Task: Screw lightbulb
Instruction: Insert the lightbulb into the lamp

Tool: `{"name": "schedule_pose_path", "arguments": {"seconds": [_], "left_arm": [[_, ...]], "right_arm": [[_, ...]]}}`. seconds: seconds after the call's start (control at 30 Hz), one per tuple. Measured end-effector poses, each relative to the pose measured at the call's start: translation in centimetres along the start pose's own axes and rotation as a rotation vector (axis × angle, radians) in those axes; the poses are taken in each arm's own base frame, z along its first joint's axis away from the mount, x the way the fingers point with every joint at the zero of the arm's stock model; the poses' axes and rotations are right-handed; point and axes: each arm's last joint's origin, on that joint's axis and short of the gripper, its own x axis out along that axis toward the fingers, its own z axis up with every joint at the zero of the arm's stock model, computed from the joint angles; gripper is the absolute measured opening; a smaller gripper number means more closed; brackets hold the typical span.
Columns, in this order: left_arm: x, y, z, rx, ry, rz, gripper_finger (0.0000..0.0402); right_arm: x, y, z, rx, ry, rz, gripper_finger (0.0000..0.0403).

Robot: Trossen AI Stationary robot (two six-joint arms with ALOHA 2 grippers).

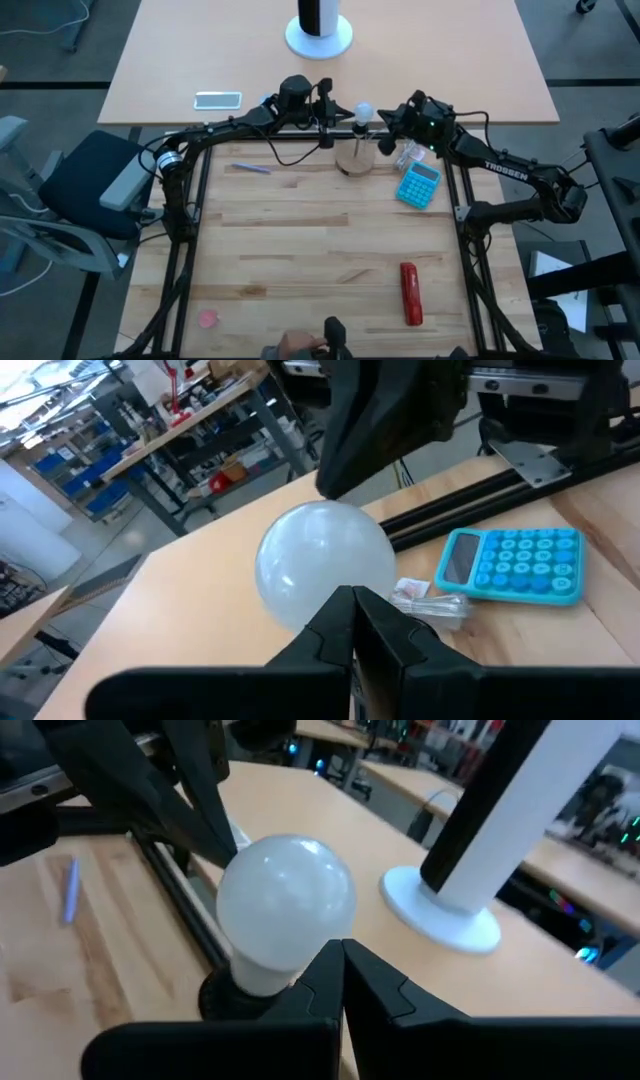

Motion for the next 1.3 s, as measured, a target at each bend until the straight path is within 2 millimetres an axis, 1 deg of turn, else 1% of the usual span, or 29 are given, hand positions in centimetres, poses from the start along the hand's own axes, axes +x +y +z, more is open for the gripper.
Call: {"name": "schedule_pose_path", "arguments": {"seconds": [0.07,0.23,0.33,0.47,0.67,0.9,1.3], "left_arm": [[0.0,0.0,0.0,0.001,-0.002,0.001,0.0000],[0.0,-0.1,0.1,-0.011,-0.030,-0.040,0.0000],[0.0,-0.2,0.1,-0.040,-0.031,-0.044,0.0000],[0.0,-0.2,0.1,-0.056,-0.023,-0.048,0.0000],[0.0,-0.2,0.0,-0.073,-0.013,-0.044,0.0000],[0.0,0.0,-0.4,-0.083,0.043,0.014,0.0000],[0.0,0.1,-0.6,-0.093,0.055,0.022,0.0000]], "right_arm": [[0.0,0.0,0.1,-0.020,-0.008,-0.006,0.0000],[0.0,-0.5,0.3,0.097,-0.030,-0.065,0.0000],[0.2,-0.5,0.2,0.132,-0.028,-0.063,0.0000],[0.8,-0.2,-0.2,0.157,-0.015,-0.016,0.0000],[1.9,0.2,-0.8,0.159,0.001,-0.003,0.0000],[1.8,0.6,-0.6,0.172,-0.006,0.022,0.0000],[1.2,1.8,-0.1,0.210,-0.008,0.087,0.0000]]}}
